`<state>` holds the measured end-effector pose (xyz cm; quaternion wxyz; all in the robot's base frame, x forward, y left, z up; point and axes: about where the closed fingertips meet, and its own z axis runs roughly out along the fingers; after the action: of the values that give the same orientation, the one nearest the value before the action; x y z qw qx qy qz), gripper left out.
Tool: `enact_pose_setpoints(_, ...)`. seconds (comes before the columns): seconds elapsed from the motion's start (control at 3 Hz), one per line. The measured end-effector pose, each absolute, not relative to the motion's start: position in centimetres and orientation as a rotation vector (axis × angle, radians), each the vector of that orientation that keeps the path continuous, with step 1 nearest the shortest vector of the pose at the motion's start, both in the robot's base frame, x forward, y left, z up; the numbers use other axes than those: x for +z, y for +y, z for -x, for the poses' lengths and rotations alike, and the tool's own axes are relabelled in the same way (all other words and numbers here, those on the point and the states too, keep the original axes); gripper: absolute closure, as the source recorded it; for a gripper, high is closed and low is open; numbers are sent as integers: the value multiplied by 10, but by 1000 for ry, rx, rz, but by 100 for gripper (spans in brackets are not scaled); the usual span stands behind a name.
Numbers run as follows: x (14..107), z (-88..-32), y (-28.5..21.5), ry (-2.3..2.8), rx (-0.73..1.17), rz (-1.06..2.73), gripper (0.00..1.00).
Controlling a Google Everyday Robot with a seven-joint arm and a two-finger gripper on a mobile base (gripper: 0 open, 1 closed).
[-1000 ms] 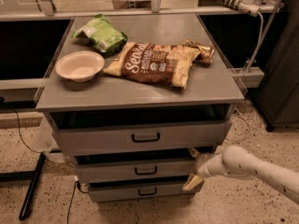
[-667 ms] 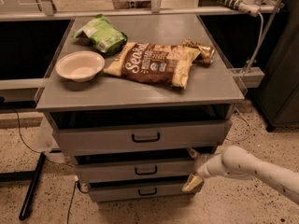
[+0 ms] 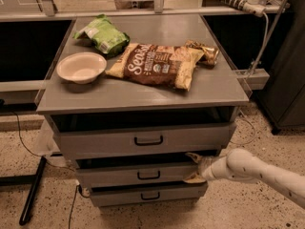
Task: Open middle drawer
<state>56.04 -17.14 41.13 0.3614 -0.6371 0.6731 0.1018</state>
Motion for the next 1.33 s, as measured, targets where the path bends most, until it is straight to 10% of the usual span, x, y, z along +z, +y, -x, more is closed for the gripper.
enact_pose_setpoints(0.67, 420, -560, -172, 1733, 263, 1643, 88)
enact_pose_setpoints(1.33, 422, -549, -176, 1735, 261, 1632, 100)
